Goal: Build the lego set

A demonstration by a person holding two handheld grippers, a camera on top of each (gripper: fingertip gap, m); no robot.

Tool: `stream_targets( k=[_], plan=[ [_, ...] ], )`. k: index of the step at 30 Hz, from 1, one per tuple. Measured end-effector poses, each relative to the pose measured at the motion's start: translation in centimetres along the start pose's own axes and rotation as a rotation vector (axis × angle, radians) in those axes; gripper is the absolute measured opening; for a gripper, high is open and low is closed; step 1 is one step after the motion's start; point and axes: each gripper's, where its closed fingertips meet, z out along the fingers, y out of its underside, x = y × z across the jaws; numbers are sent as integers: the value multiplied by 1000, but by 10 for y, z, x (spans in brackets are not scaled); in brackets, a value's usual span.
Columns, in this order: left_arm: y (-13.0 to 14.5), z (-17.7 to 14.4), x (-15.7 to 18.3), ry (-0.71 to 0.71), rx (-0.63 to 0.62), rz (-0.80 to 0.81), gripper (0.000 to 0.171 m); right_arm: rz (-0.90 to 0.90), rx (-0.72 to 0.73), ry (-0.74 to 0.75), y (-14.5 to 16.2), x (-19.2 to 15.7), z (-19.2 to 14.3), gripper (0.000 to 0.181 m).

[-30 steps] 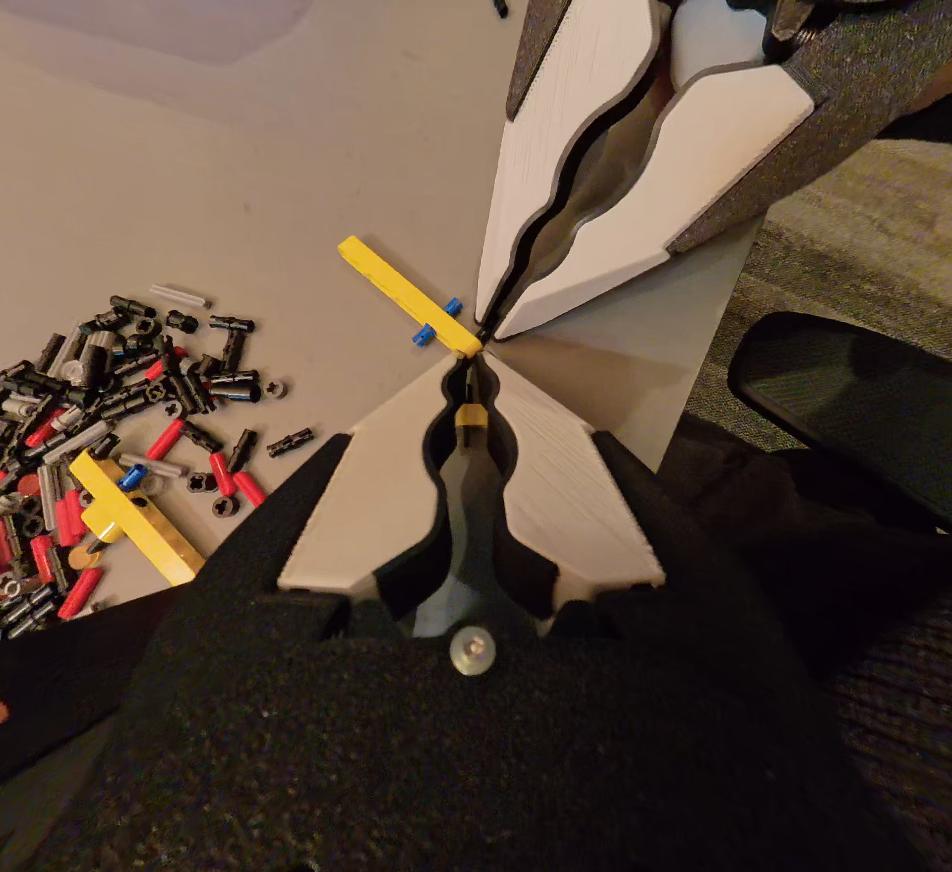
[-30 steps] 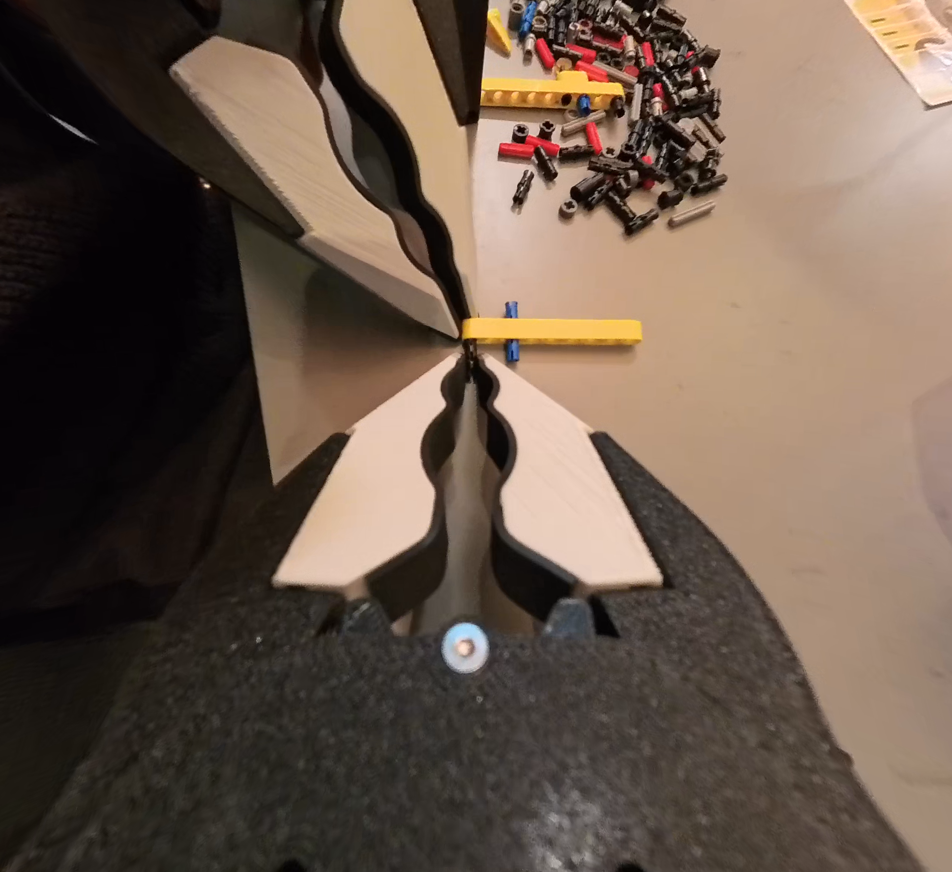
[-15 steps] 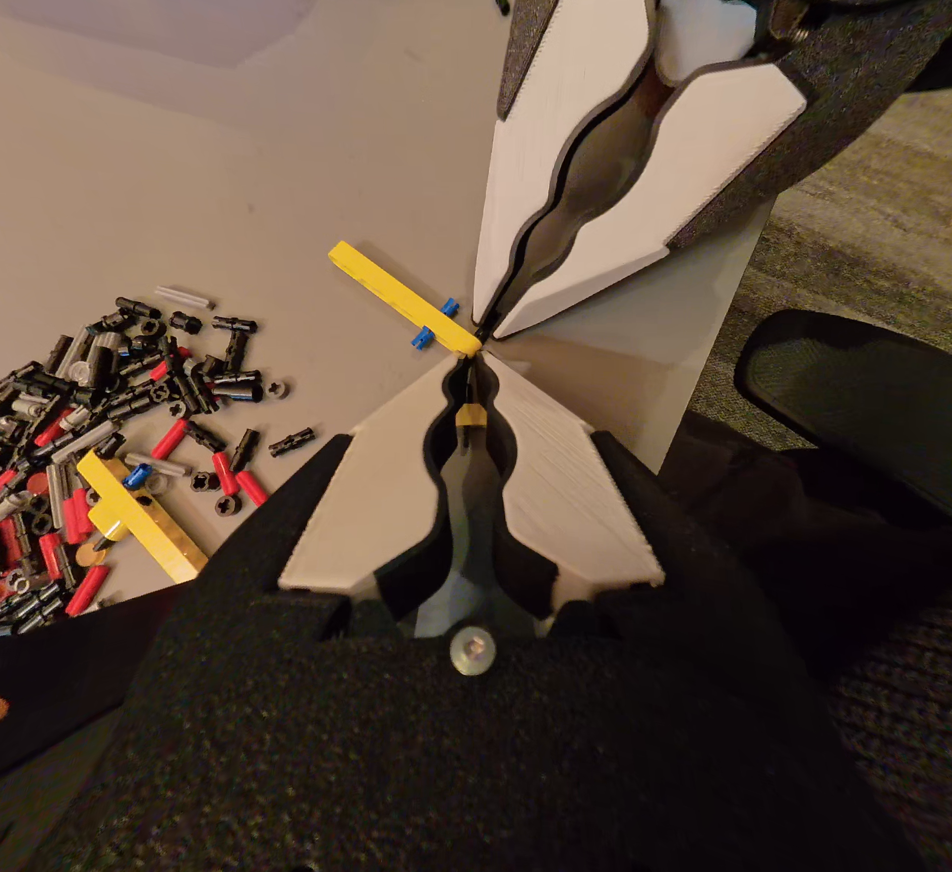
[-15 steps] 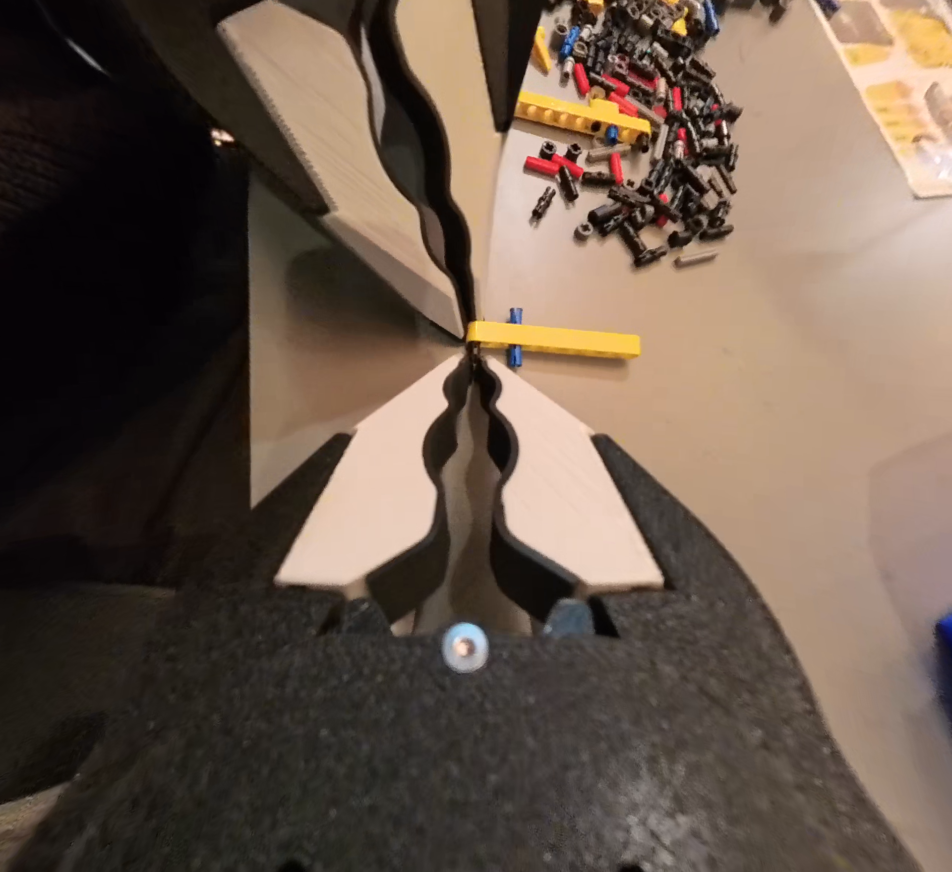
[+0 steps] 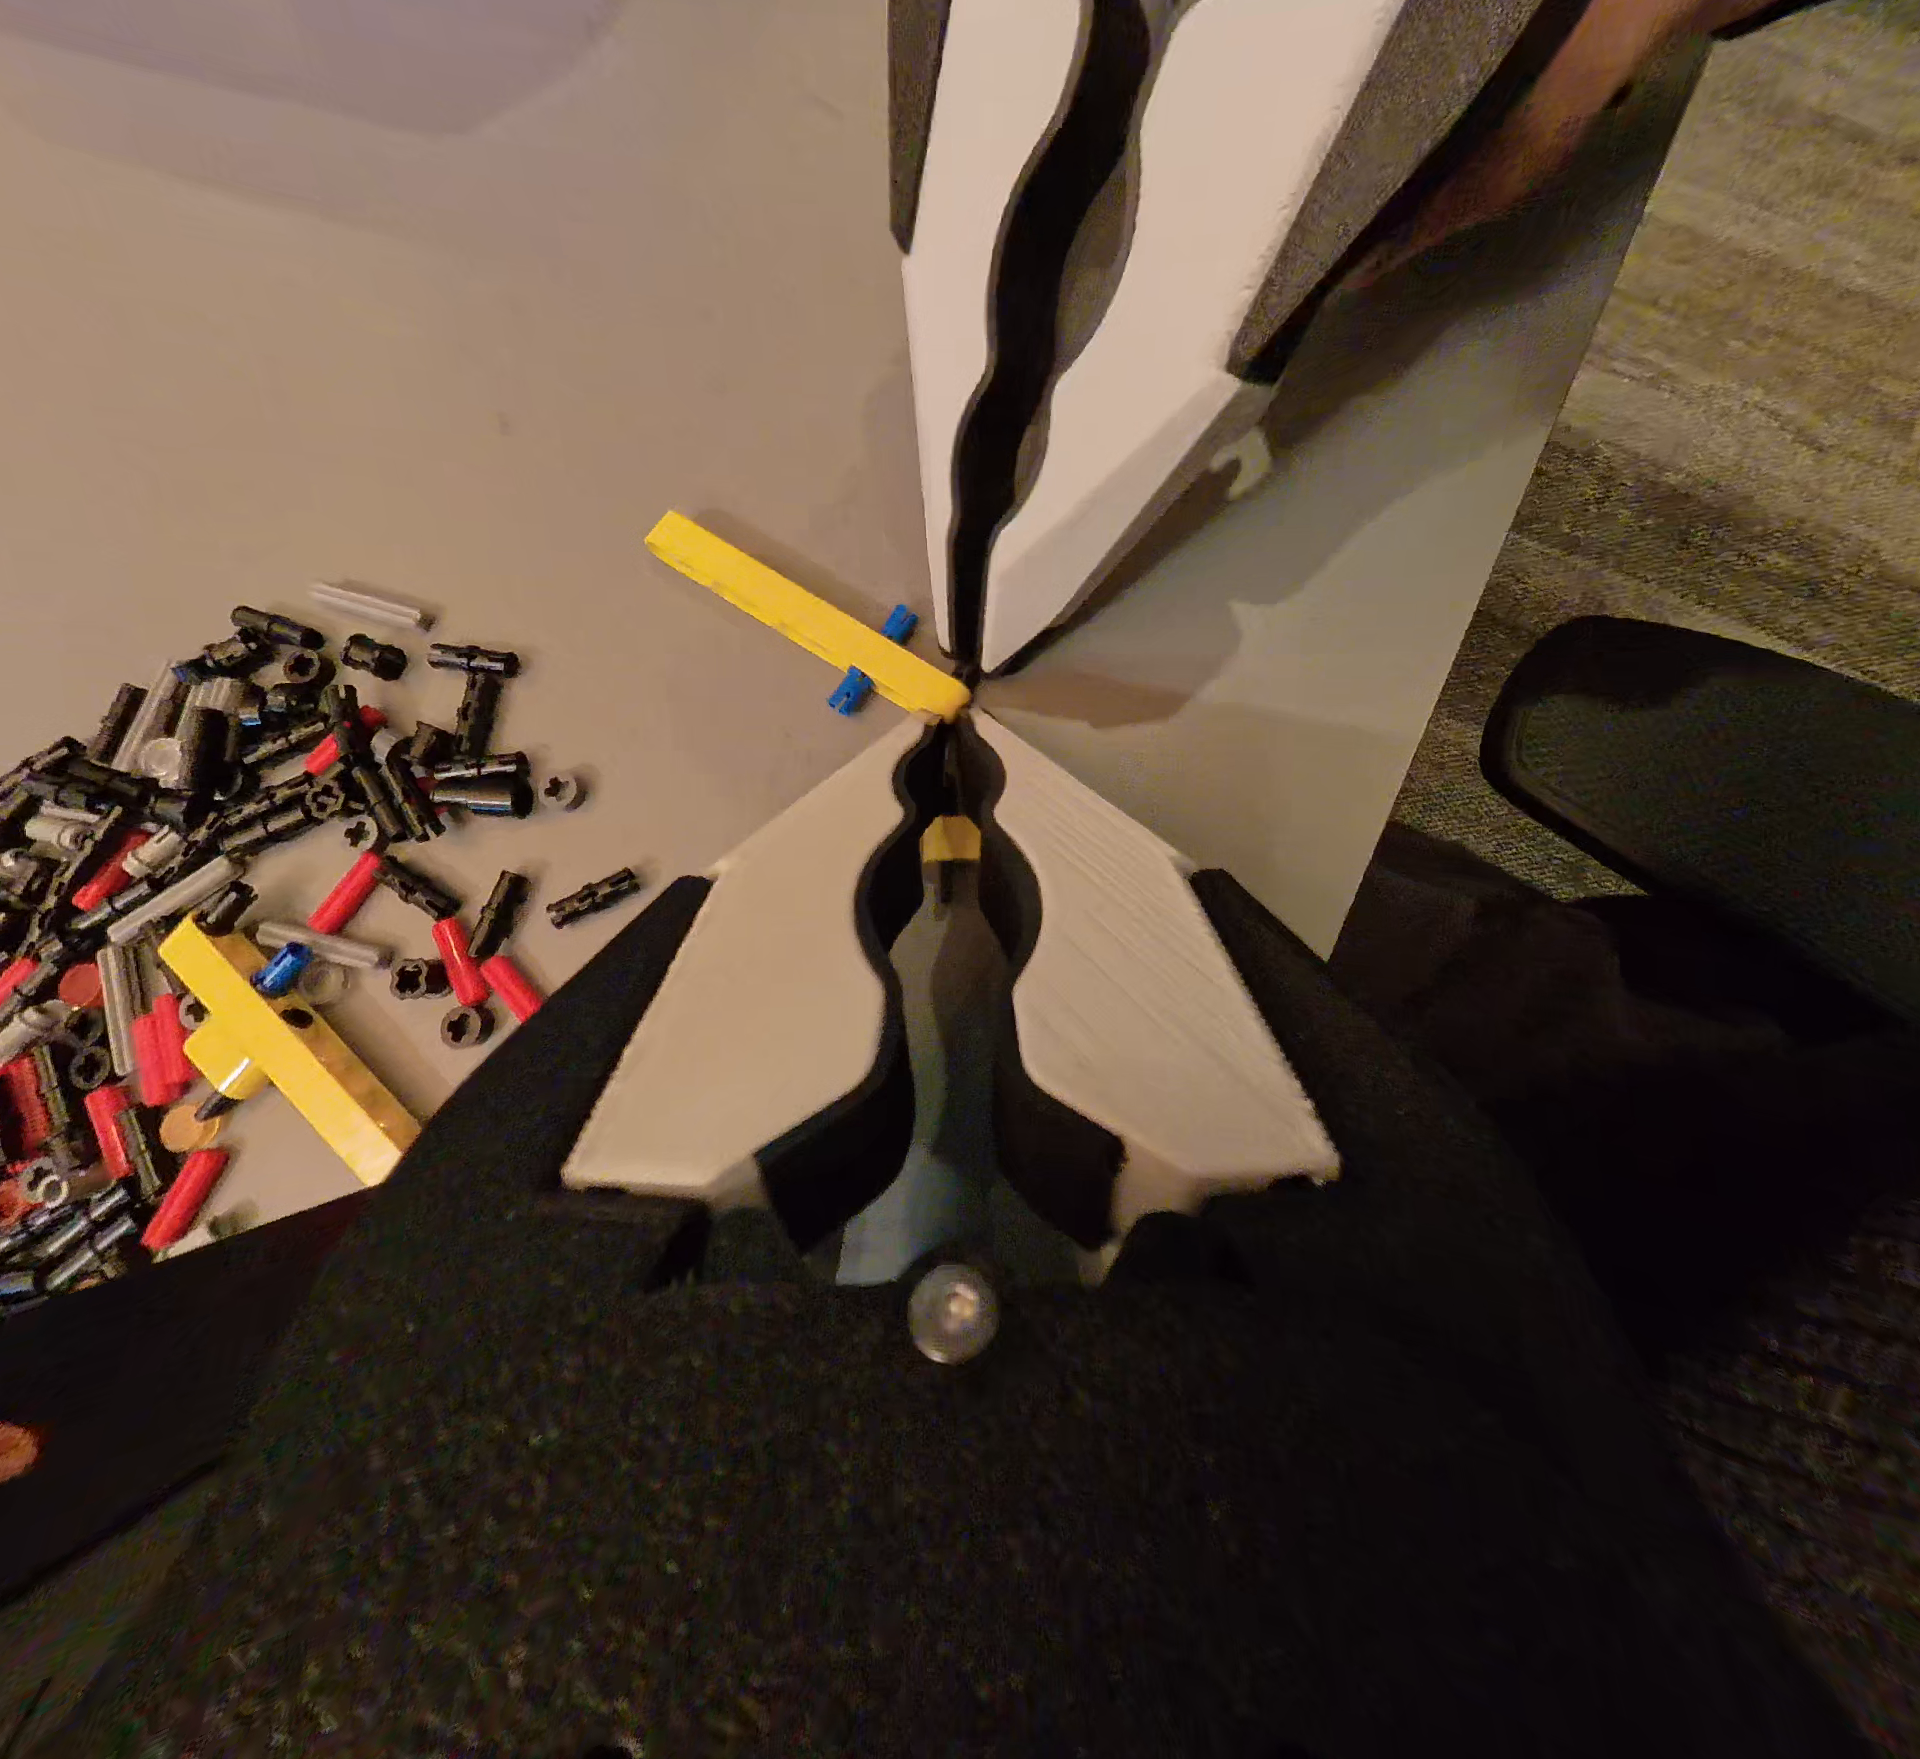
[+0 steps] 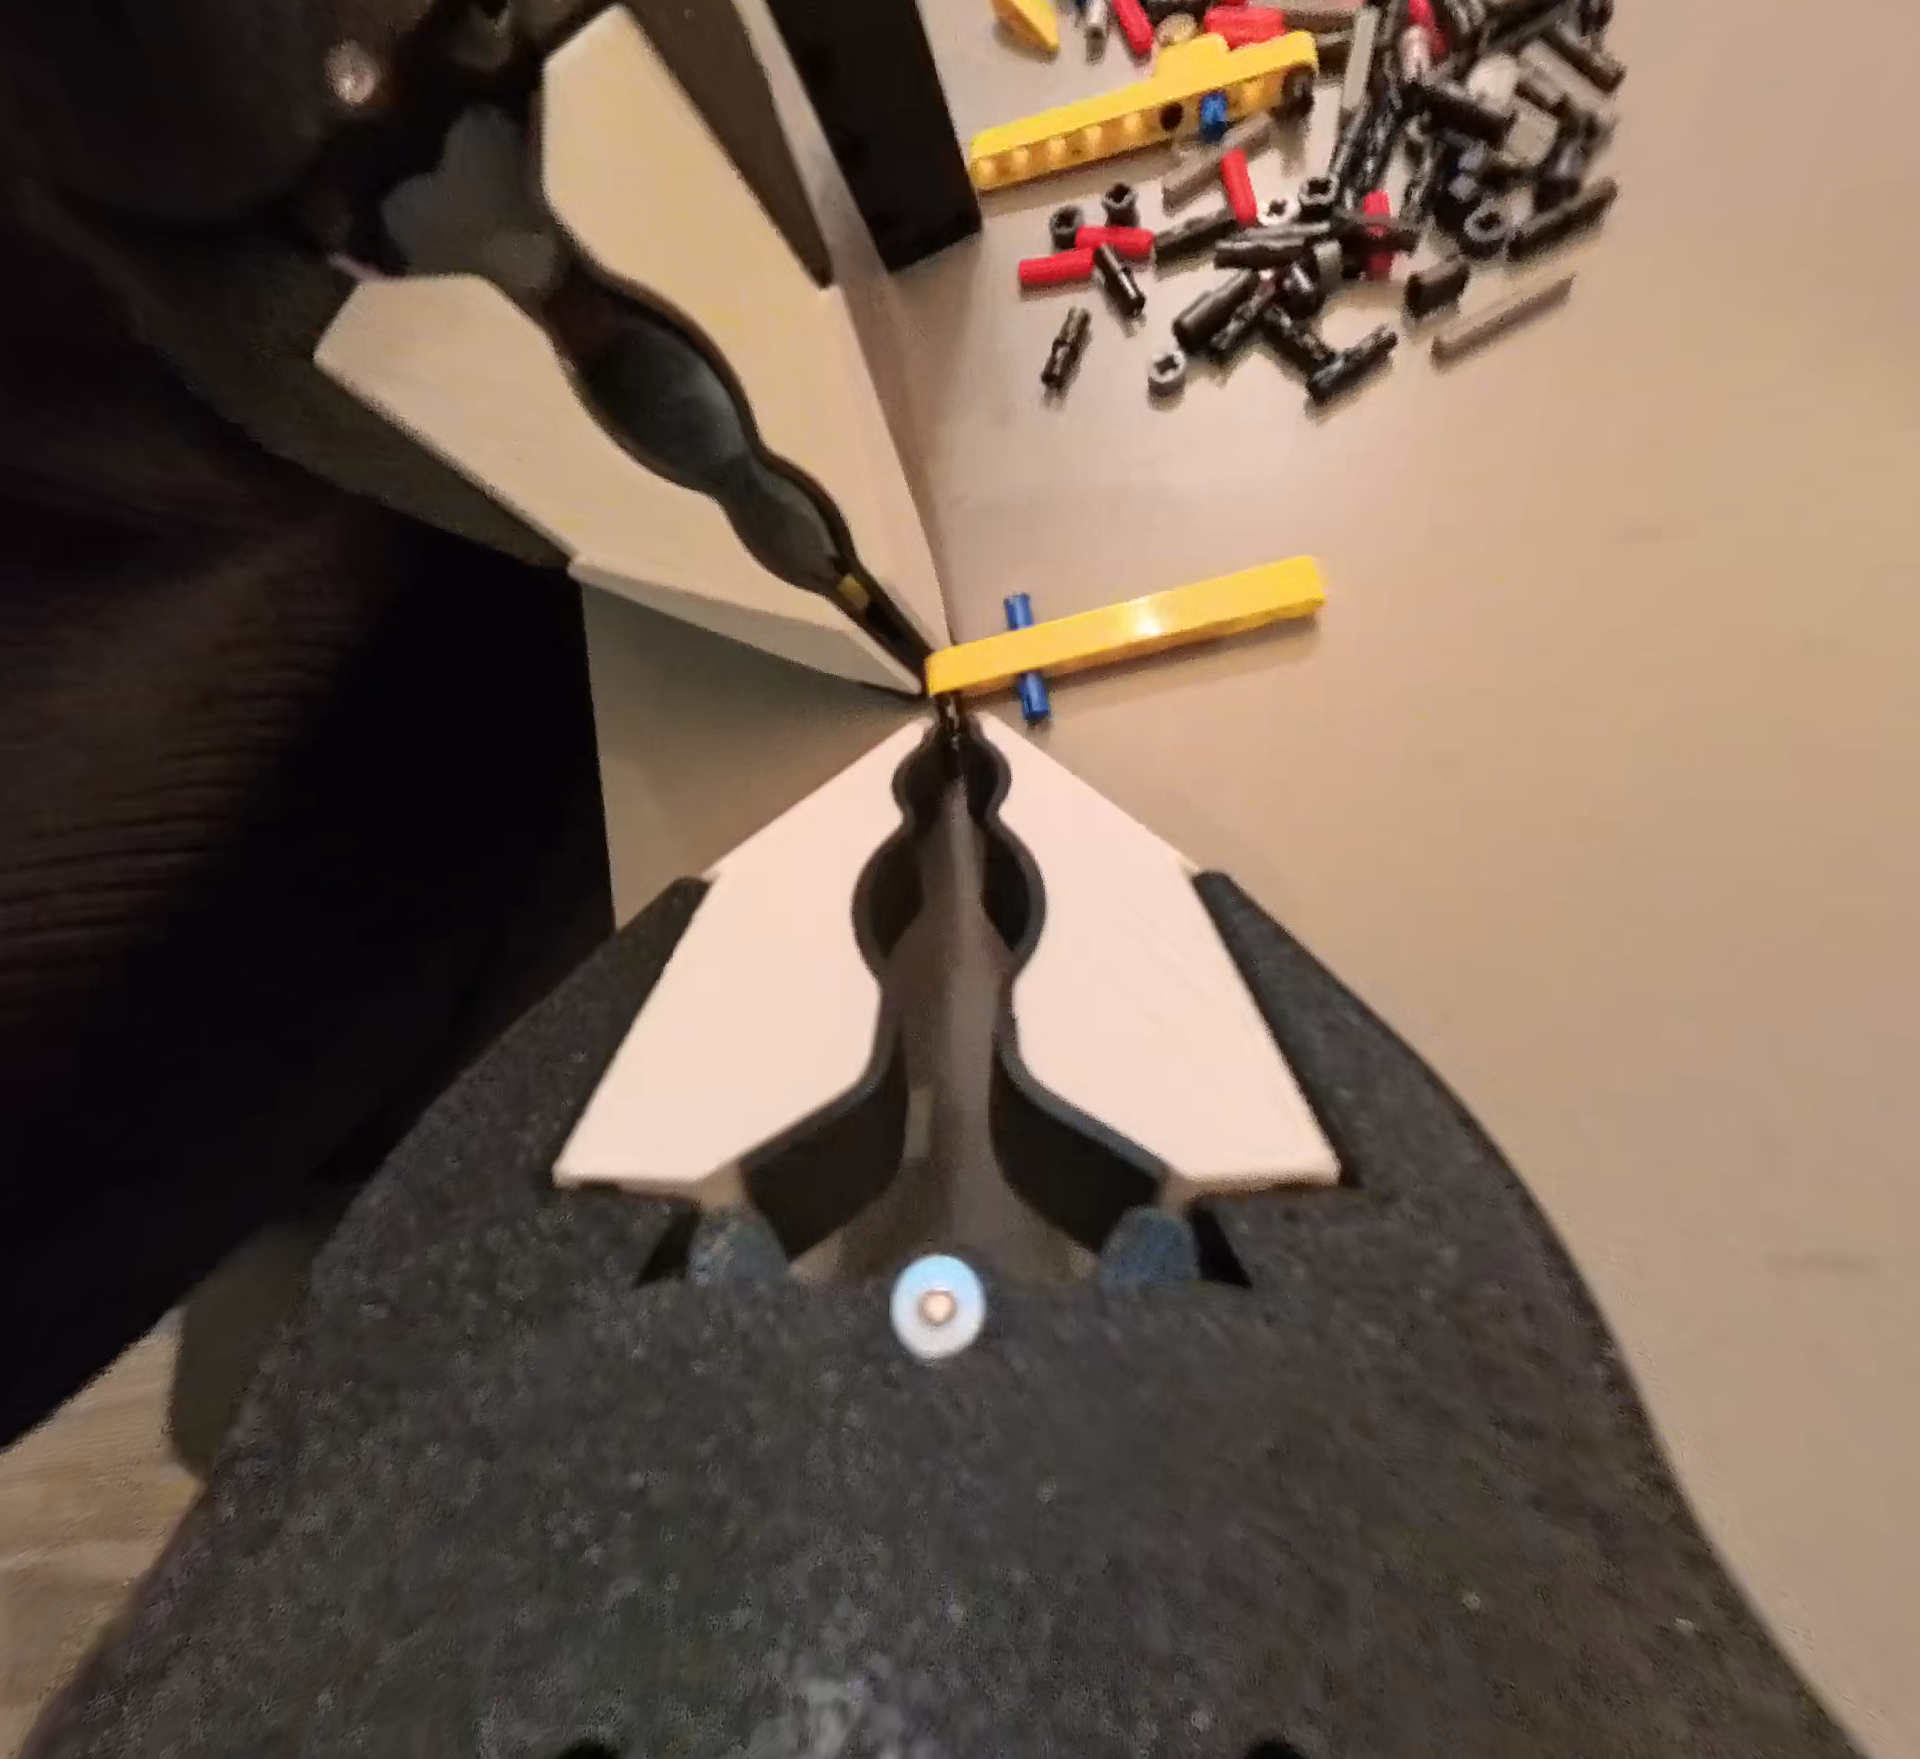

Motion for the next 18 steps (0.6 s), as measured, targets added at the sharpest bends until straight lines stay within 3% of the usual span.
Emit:
stream_targets(
  k=[14,18],
  plan=[
    [-1,0,0,39,12,-65,0,-471,27,171,-1,-1,1,2],
    [-1,0,0,37,8,-54,0,-449,14,153,-1,-1,1,2]
  ],
)
